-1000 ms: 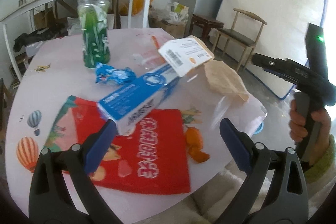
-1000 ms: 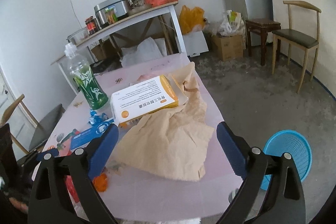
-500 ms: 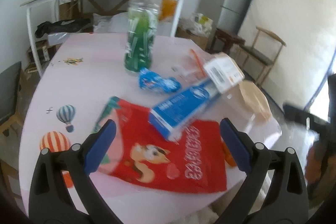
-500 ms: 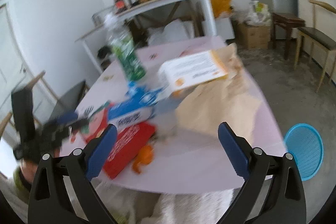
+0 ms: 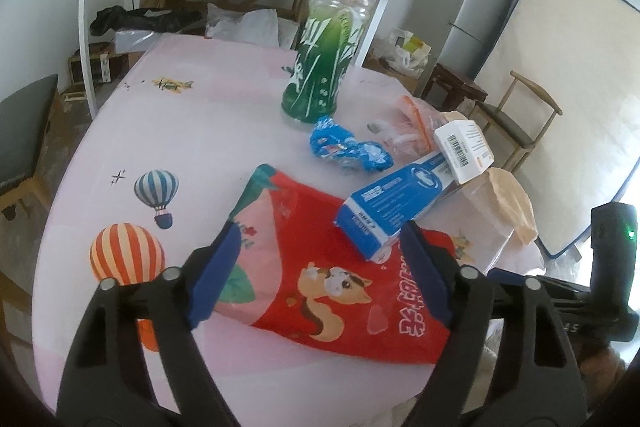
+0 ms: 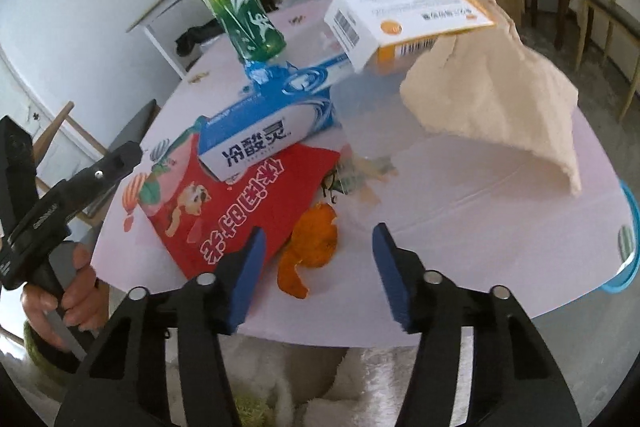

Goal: Collect trash
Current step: 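Grasp the blue crumpled wrapper with the left tool while the right tool grasps the orange peel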

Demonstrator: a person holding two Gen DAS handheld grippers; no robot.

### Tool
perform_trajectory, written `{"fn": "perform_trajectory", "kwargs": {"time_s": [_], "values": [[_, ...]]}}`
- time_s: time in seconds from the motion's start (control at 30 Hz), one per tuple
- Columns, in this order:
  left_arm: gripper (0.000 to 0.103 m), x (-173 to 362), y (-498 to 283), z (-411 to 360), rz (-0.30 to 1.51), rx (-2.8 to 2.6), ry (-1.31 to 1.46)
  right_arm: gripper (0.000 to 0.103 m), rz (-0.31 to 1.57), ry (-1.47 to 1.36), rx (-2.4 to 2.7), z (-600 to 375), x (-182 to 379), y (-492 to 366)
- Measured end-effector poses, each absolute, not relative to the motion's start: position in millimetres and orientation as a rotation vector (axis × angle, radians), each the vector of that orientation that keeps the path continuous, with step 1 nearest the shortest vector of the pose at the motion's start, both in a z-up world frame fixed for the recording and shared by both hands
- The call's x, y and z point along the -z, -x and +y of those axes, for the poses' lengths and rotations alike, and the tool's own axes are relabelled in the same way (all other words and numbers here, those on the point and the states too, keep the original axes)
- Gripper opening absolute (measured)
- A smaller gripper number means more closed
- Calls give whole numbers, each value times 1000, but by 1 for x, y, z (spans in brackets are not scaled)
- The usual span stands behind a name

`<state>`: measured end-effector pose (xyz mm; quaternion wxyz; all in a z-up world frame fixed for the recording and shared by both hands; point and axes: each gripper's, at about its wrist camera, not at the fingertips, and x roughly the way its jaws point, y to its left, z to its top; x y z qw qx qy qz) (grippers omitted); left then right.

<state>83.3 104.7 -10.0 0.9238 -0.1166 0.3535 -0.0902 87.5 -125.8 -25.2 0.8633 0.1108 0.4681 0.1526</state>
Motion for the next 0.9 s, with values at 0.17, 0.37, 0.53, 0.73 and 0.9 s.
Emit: {"fn": "perform_trajectory", "kwargs": {"time_s": [0.17, 0.37, 0.53, 0.73, 0.9], "values": [[69, 4, -94, 110, 742, 194, 257, 24, 981, -191, -288, -118, 31, -92], [67, -19, -131, 104, 731, 203, 239, 11, 984, -192, -294, -118, 29, -89], [65, -10, -181, 84, 860, 257, 288, 9, 971, -204, -292, -127, 27, -83], [65, 20, -235, 51, 1006, 222, 214, 9, 955, -250, -292, -144, 27, -84], [50, 43, -259, 40, 1091, 170, 188, 9, 952, -299, -297, -155, 34, -84]]}}
